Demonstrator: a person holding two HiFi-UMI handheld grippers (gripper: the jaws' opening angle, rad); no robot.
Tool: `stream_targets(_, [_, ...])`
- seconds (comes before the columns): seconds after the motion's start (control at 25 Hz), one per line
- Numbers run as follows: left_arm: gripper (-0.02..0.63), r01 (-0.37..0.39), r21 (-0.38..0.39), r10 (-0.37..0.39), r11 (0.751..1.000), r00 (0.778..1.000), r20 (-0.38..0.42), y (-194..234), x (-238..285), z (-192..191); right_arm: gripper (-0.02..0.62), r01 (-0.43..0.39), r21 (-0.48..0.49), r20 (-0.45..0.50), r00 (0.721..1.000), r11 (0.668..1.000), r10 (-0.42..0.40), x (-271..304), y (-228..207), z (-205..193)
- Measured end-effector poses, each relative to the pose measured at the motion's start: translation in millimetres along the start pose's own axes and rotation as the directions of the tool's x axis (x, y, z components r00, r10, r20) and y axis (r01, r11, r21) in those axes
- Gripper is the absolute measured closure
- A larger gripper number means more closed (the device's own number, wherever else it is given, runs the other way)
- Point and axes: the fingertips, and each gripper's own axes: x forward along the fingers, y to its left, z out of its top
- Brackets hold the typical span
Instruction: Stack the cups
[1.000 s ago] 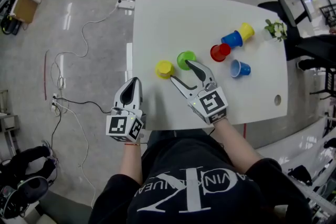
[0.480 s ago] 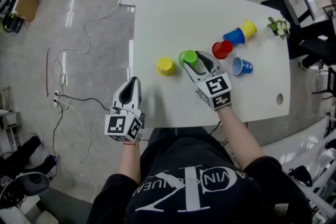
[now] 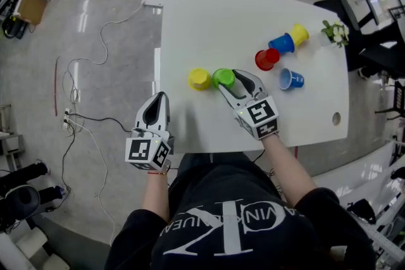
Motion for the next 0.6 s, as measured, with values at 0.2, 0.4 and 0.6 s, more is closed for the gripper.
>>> stream_targets(0.2, [0.601,0.0,-0.001,0.0,1.0,1.0,-0.003,1.2,-0.9,-1.2,0.373,0.0,0.006,0.003,1.0,1.0,0.0,3.1,2.0,0.7])
stream_targets(0.4, [0.601,0.001,-0.003,-0.001,1.0,1.0,-0.004,0.0,-1.2,-2.8,0.357,-0.021,0.04,0.016,1.0,0.999,0.02,2.9,4.7,0.3])
stream_targets(0.6, [0.601,0.007,-0.005,-0.007,1.0,1.0,-0.004,0.6,0.9,-1.3,0.32,-0.054,0.064,0.05,0.997,0.996,0.051,-1.6,9.9,7.0])
